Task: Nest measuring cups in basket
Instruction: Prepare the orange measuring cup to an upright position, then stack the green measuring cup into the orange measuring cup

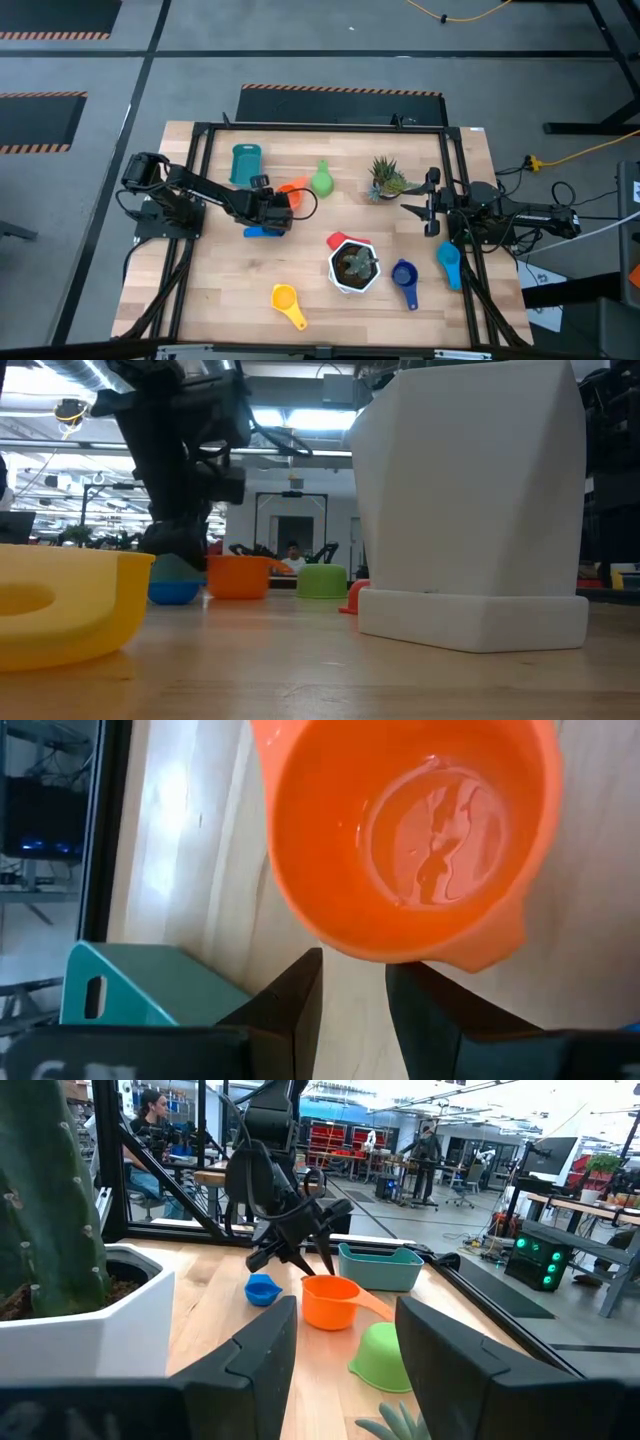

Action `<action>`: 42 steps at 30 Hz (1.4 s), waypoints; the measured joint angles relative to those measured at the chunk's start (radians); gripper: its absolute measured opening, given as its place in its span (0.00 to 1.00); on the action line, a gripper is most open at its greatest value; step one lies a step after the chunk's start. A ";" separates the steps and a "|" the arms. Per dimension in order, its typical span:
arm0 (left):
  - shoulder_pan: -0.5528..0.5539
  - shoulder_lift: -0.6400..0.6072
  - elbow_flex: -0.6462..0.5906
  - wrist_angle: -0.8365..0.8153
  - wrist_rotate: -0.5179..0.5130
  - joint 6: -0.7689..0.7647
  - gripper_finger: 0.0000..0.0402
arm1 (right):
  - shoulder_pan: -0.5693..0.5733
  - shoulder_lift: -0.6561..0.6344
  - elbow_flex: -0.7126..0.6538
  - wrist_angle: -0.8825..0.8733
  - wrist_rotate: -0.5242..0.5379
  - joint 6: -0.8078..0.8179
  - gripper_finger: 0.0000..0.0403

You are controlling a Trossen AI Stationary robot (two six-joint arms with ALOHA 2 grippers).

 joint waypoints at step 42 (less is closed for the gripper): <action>0.179 -0.031 0.169 0.258 0.199 0.295 0.26 | 0.000 0.145 0.104 0.203 0.114 0.203 0.44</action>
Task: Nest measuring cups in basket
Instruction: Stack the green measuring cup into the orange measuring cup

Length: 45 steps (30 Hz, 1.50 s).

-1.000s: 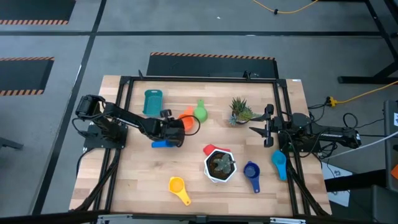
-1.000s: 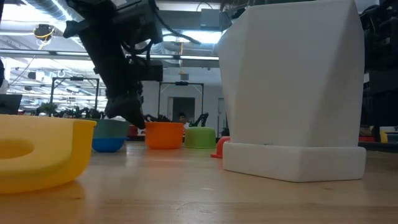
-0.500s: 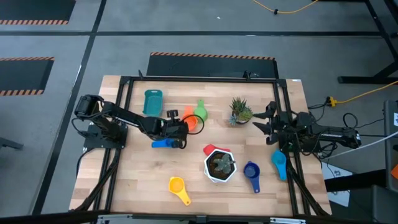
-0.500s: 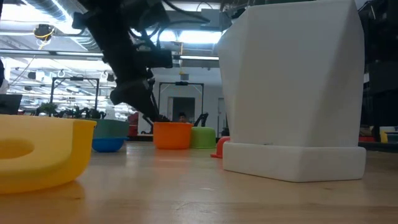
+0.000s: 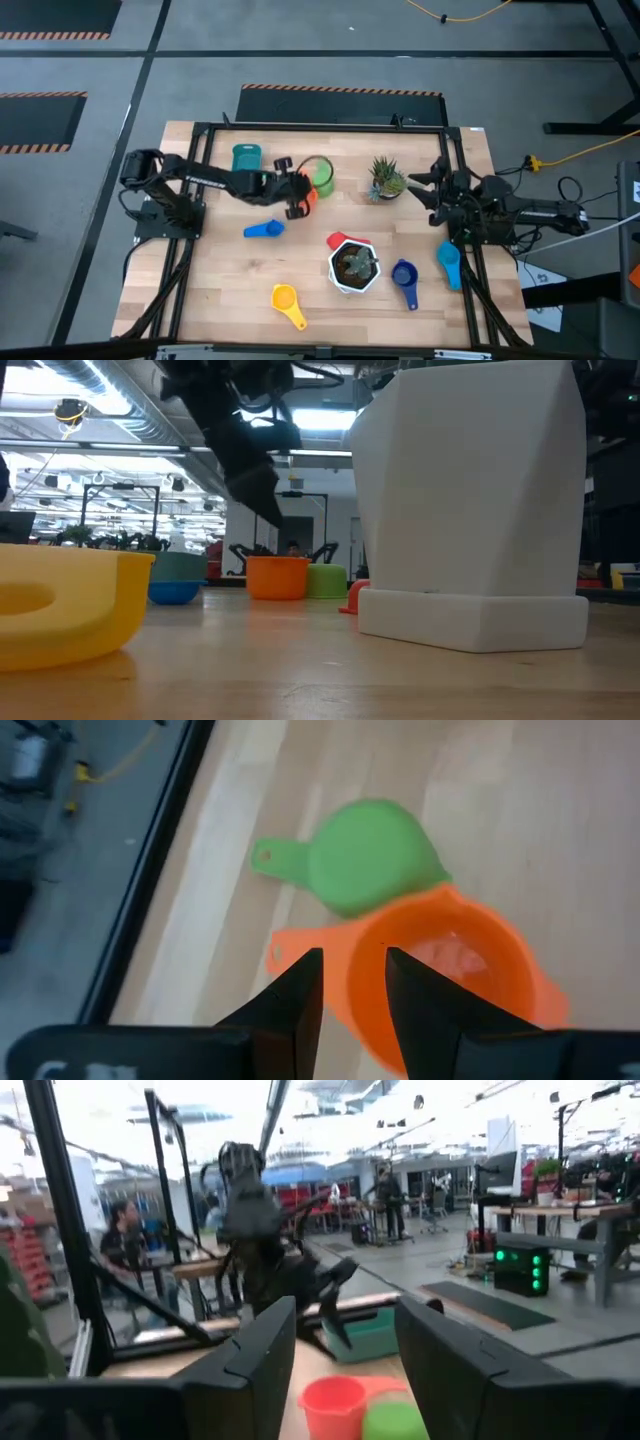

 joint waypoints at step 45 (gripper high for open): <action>0.666 0.351 0.093 0.513 0.972 -0.423 0.26 | 0.000 0.137 0.002 -0.002 0.000 0.000 0.44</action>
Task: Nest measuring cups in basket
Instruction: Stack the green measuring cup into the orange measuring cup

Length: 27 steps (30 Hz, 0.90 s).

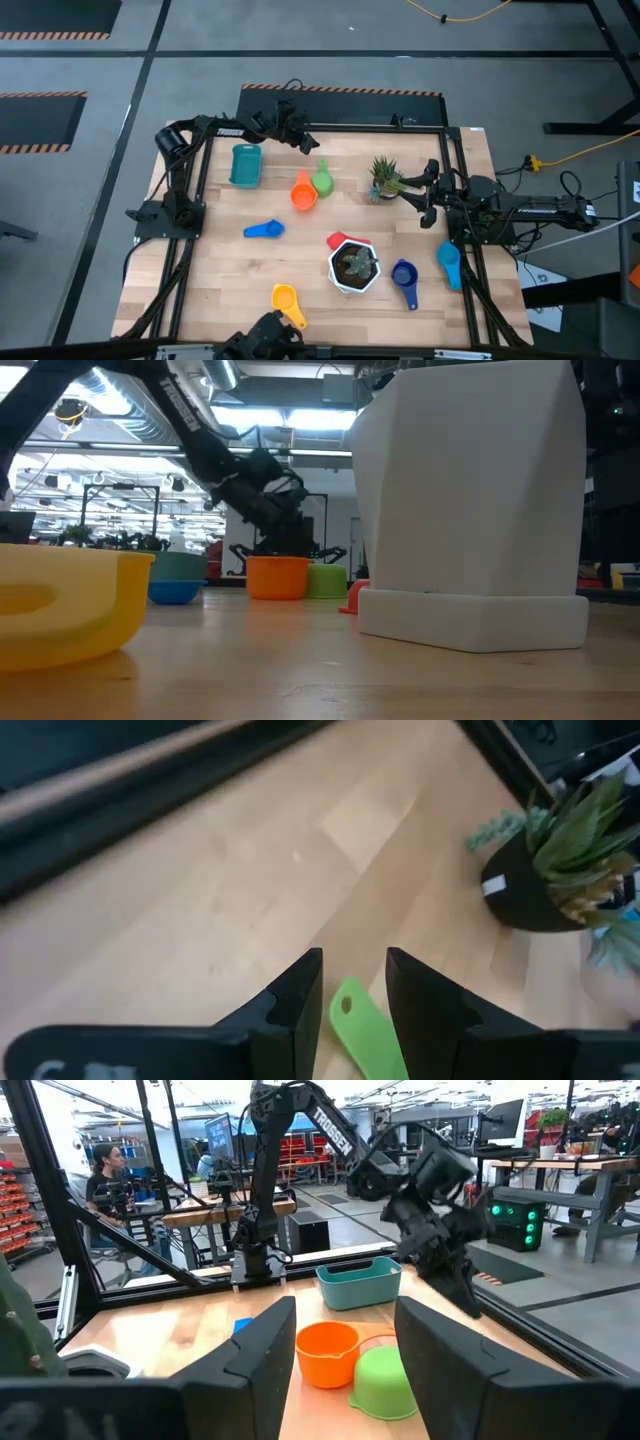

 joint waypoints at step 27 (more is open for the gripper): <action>-0.085 0.059 0.000 0.023 -0.095 -0.038 0.26 | 0.000 0.000 0.000 0.000 0.000 0.000 0.44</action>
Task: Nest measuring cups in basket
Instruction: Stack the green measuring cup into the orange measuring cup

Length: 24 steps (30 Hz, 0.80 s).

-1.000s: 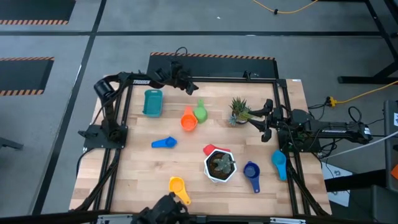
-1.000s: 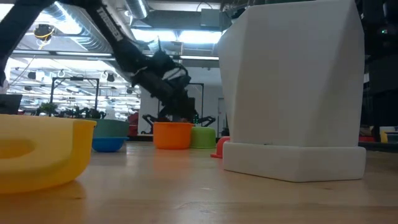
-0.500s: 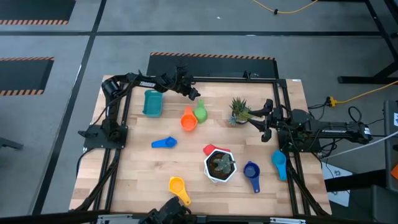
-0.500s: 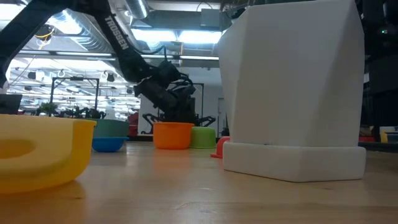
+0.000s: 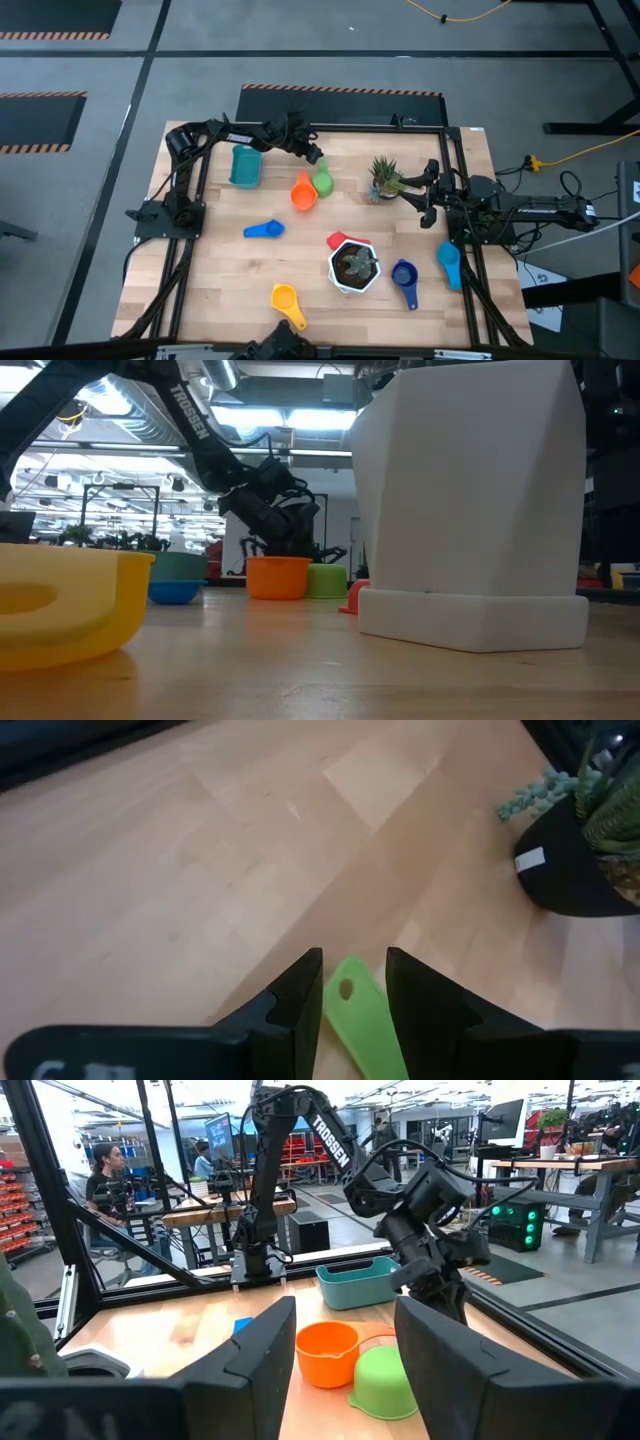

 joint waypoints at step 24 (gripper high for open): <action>-0.011 0.000 0.443 -0.509 -0.109 0.294 0.25 | 0.000 0.000 0.000 0.000 0.000 0.003 0.44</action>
